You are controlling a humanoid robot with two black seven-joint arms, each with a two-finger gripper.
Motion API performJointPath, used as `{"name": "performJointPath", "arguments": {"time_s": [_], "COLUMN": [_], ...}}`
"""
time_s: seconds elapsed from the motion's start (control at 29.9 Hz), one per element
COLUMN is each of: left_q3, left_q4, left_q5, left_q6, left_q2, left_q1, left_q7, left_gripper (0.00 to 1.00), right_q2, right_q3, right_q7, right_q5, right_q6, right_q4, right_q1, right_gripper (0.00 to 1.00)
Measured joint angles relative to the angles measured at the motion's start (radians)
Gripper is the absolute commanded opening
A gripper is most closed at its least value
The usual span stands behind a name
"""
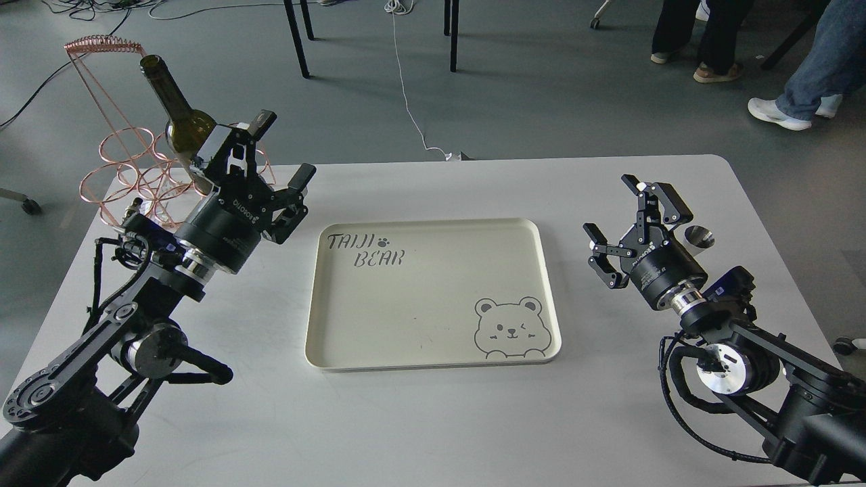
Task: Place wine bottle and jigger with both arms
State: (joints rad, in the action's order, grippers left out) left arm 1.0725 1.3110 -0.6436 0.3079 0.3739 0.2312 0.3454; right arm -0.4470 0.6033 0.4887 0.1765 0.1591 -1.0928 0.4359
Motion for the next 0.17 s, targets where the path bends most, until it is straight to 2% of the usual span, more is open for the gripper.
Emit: {"name": "performJointPath", "arguments": {"time_s": [0.17], "left_q3": [0.023], "left_q4": [-0.056], "left_q5": [0.002], "left_q6": [0.01], "left_q2": [-0.008], "left_q1": [-0.042], "left_q7": [-0.001], "left_gripper": [0.98], "right_q2": [0.02], "right_q3": [-0.001], "right_q7": [0.0], "right_q5": [0.0], "right_q6": [0.002], "right_q4": [-0.001], "right_q1": [-0.008], "right_gripper": [0.99]}}
